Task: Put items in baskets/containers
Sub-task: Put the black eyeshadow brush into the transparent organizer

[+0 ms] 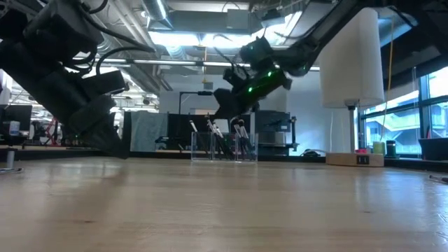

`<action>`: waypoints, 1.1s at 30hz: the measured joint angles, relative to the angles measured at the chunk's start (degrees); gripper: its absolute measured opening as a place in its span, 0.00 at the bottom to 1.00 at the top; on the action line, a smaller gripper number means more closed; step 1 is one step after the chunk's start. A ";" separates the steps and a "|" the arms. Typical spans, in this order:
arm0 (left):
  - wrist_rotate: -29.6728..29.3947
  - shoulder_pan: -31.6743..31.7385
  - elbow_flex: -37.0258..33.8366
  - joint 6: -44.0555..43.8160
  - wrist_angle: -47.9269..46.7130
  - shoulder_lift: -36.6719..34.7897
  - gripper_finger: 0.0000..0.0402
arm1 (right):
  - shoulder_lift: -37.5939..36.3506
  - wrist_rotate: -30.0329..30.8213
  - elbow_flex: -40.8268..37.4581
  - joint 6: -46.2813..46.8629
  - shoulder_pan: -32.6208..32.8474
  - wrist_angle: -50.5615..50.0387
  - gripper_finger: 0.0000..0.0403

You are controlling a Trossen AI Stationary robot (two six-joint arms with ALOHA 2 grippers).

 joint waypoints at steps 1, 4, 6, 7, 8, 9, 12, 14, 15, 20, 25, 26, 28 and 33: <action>0.08 0.00 -0.07 0.00 0.06 0.00 0.25 | -0.98 -1.72 0.00 -2.12 0.36 -2.00 0.22; 0.02 0.00 -0.12 0.00 0.03 0.00 0.25 | -2.74 -7.72 0.04 -5.82 0.81 -7.94 0.17; -0.83 0.00 -0.12 0.00 0.15 0.00 0.25 | -2.69 -12.42 0.04 -5.07 0.80 -9.86 0.13; -1.70 0.00 -0.12 0.00 0.23 0.00 0.25 | -2.33 -14.48 0.04 -4.55 0.74 -10.29 0.12; -2.31 0.04 -0.12 -0.02 0.43 0.00 0.25 | -1.70 -15.86 0.04 -4.06 0.74 -9.90 0.10; -2.58 0.04 -0.12 -0.13 0.77 0.00 0.25 | -1.10 -16.20 0.09 -4.14 0.74 -9.71 0.07; -1.60 0.04 -0.13 -0.14 2.56 0.00 0.25 | 0.89 -14.59 0.03 -6.18 0.77 -9.49 0.02; -0.80 0.04 -0.13 -0.09 3.20 0.00 0.25 | 1.24 -12.96 -0.04 -6.89 0.73 -7.97 0.01; -0.50 0.04 -0.13 -0.06 3.21 0.00 0.25 | 1.24 -12.43 -0.03 -6.93 0.72 -6.30 0.02; -1.31 0.04 -0.14 4.05 3.15 0.00 0.25 | 1.33 -11.65 1.19 -5.10 -1.17 -3.39 0.03; -3.45 0.04 -0.14 4.98 3.15 0.00 0.25 | 1.21 -9.28 3.98 -3.00 -2.92 -2.77 0.01; -3.30 0.04 -0.14 4.98 3.14 0.00 0.25 | 1.22 -8.09 4.36 -2.70 -3.01 -3.06 0.02; -2.56 0.04 -0.14 4.98 3.00 0.00 0.25 | 1.26 -5.63 5.12 -1.72 -3.10 -3.24 0.03; 2.60 0.03 -0.14 4.97 2.61 0.00 0.25 | 0.03 -4.00 8.20 -4.78 -2.35 -10.45 0.02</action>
